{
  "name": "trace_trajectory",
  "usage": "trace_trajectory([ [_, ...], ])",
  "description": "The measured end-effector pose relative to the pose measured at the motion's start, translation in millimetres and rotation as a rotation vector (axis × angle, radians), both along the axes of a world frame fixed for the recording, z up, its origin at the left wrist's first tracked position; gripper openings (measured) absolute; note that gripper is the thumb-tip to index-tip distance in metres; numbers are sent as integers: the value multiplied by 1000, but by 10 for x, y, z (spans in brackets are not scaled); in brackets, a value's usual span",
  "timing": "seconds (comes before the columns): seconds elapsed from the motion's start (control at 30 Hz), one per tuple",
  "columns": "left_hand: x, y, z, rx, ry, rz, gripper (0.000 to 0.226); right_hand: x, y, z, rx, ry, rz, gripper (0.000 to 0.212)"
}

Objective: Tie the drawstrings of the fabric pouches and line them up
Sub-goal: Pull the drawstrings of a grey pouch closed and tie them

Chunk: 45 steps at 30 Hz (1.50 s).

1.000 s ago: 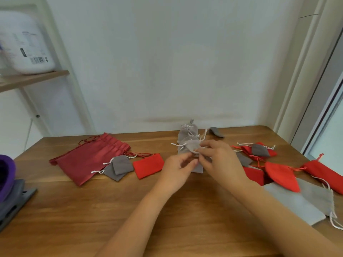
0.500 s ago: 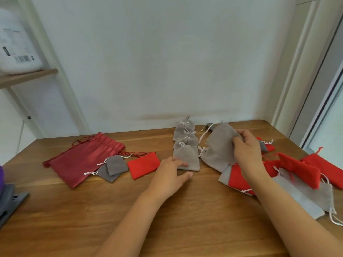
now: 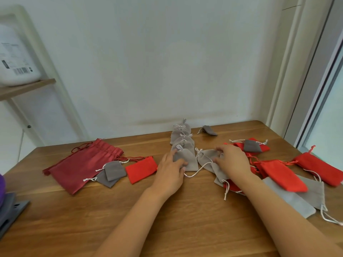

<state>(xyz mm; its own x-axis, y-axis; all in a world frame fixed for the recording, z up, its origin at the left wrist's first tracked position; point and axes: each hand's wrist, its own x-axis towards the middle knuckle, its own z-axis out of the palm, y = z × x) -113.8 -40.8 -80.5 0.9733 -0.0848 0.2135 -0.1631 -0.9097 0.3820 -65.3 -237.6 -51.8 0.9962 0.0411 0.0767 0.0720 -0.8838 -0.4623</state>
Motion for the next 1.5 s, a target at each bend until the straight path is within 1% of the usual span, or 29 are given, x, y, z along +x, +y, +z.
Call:
trace_trajectory([
  [0.1, 98, 13, 19, 15, 105, -93, 33, 53, -22, -39, -27, -11, 3, 37],
  [0.2, 207, 2, -1, 37, 177, -172, 42, 108, -26, -57, 10, 7, -47, 11],
  [0.23, 245, -3, -17, 54, 180, -180, 43, 121, -27, -62, 13, 11, -72, 8],
  [0.3, 322, -39, -43, 75, 172, -186, 44, 140, -43, -81, 30, 1, -113, 10],
  [0.37, 372, -76, -47, 68, 151, -178, 42, 164, -59, -98, 112, -13, -152, 19],
  [0.47, 389, -105, -69, 63, 104, -149, 41, 207, -101, -66, 205, 61, -174, 34],
  [0.53, 325, -116, -91, 78, 61, -114, 40, 223, -135, -28, 232, 115, -168, 34],
  [0.6, 224, -129, -94, 82, 29, -71, 39, 204, -169, -1, 341, 99, -163, 26],
  [0.67, 143, -133, -76, 74, 16, -51, 38, 163, -203, 27, 521, 46, -178, 10],
  [0.7, 117, -137, -64, 65, 18, -51, 38, 130, -219, 68, 608, 23, -189, 5],
  [0.77, 99, -134, -49, 32, 29, -49, 37, 77, -240, 159, 751, 13, -210, 9],
  [0.87, 91, -137, -29, -14, 50, -45, 39, -34, -236, 346, 961, 97, -212, 7],
  [0.93, 94, -134, -16, -98, 47, -41, 41, -133, -195, 419, 1028, 167, -180, 11],
  [1.07, 118, -79, 14, -401, 21, 2, 34, -353, 47, 365, 973, 246, -105, 14],
  [1.17, 123, -43, 39, -524, 29, 41, 30, -435, 260, 197, 954, 300, -99, 16],
  [1.23, 108, -38, 59, -567, 37, 56, 30, -434, 357, 78, 879, 281, -98, 16],
  [1.3, 109, -35, 56, -593, 30, 67, 32, -421, 405, -20, 741, 187, -66, 15],
  [1.4, 109, -41, 58, -669, 8, 94, 31, -419, 396, -70, 343, 11, 2, 24],
  [1.43, 115, -40, 52, -669, 1, 92, 30, -421, 387, -69, 275, -11, 6, 27],
  [1.5, 130, -34, 33, -553, -8, 55, 29, -420, 379, -41, 243, -13, 7, 31],
])
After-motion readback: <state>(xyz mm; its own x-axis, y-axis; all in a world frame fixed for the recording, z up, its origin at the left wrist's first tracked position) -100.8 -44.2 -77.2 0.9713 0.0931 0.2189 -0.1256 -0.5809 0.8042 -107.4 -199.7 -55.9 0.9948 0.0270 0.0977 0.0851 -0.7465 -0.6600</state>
